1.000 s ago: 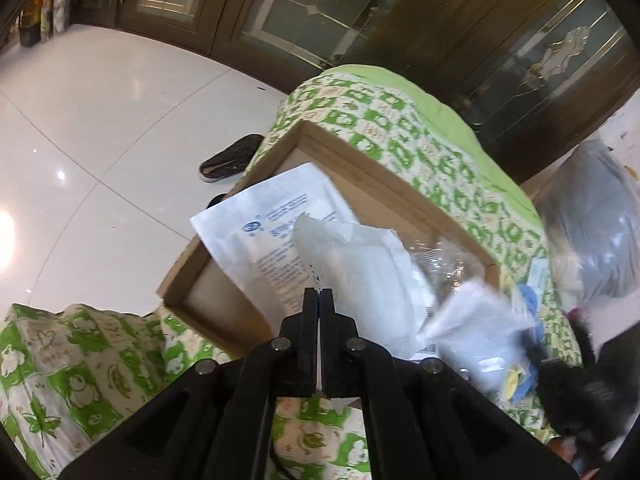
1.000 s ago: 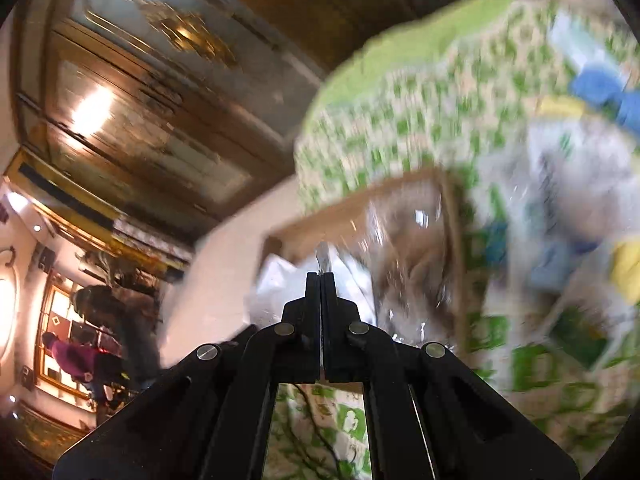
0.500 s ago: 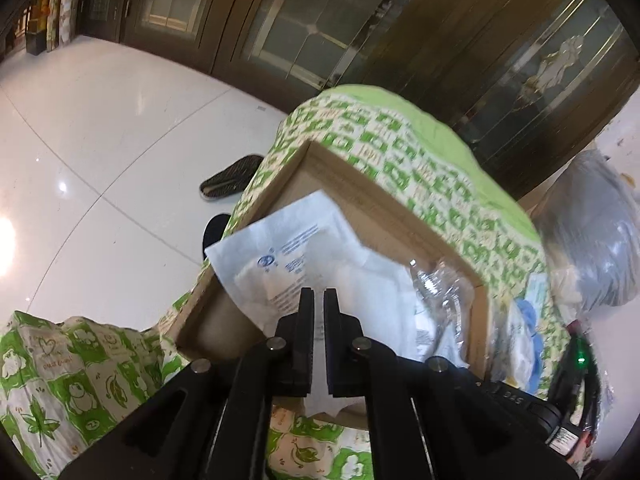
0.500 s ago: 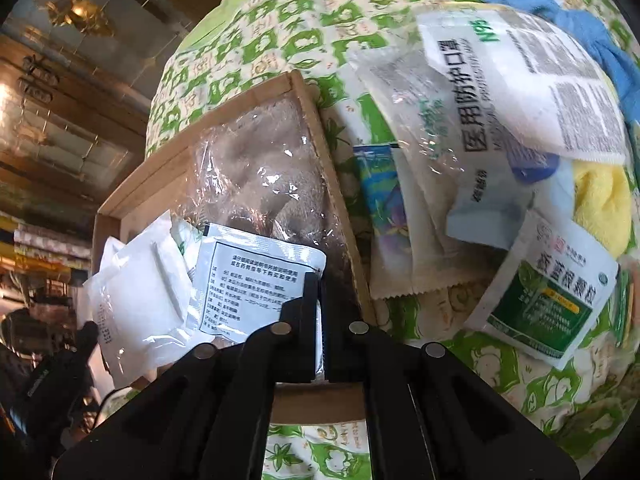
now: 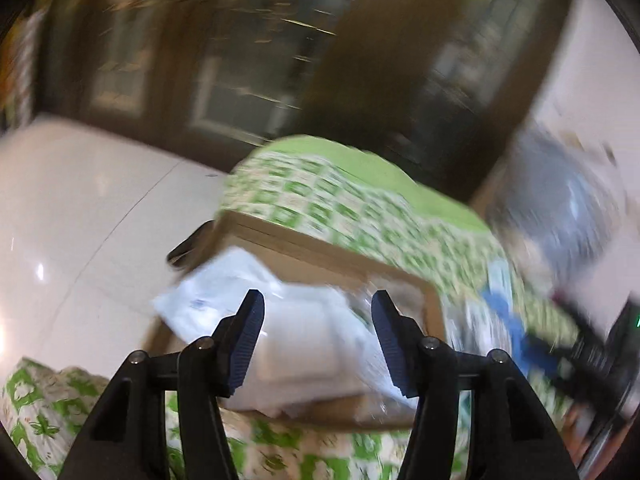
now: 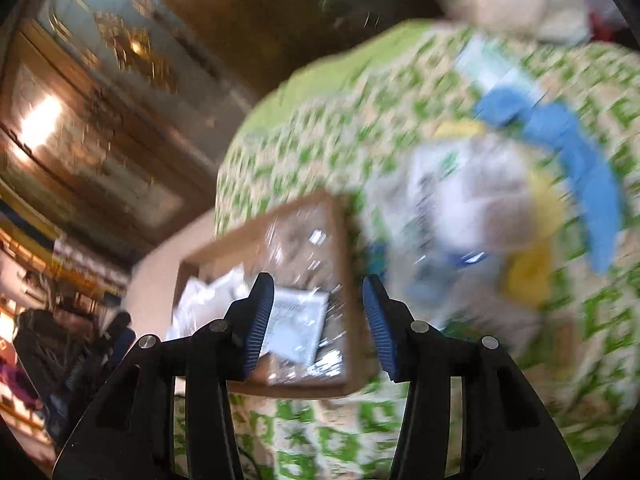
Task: Organize soft objects
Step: 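Grasp a white packet near the yellow cloth with the left tool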
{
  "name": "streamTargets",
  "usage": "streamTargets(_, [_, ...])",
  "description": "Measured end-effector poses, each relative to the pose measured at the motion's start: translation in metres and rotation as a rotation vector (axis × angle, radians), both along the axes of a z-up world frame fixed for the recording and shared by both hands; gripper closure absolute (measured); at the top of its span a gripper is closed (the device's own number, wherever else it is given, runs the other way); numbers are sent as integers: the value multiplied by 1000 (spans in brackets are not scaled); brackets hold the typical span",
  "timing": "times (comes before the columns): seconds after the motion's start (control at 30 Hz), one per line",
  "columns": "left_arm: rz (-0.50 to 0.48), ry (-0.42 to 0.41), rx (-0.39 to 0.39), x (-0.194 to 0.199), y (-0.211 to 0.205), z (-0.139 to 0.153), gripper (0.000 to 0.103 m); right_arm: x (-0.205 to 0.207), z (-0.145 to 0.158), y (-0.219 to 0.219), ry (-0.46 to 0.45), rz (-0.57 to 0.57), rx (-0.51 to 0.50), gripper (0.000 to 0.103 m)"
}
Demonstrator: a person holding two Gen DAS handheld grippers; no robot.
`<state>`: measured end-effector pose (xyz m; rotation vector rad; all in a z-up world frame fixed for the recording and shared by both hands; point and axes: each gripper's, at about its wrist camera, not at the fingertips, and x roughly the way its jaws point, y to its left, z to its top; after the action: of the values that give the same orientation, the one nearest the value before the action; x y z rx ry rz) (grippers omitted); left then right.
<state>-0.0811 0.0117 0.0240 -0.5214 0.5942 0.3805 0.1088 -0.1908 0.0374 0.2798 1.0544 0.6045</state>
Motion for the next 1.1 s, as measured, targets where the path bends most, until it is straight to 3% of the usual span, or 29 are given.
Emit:
streamTargets(0.17, [-173,65,-20,43,-56,-2,45,19,-4,-71,-7,-180,12,57])
streamTargets(0.27, [-251,119,-21,62,-80,-6,44,36,-21,-95,68,-264,31,57])
streamTargets(0.5, [-482,244,-155,102,-123,-28,44,41,-47,-140,221,-401,155,56])
streamTargets(0.57, [-505,282,-177,119,-136,-32,44,40,-50,-144,234,-420,183,56])
streamTargets(0.7, [-546,351,-137,149,-166,-39,44,38,-51,-146,231,-445,192,56])
streamTargets(0.9, [-664,464,-179,193,-185,-65,44,41,-56,-146,234,-414,239,56])
streamTargets(1.1, [-697,526,-137,207,-197,-82,44,45,-67,-157,259,-465,263,56])
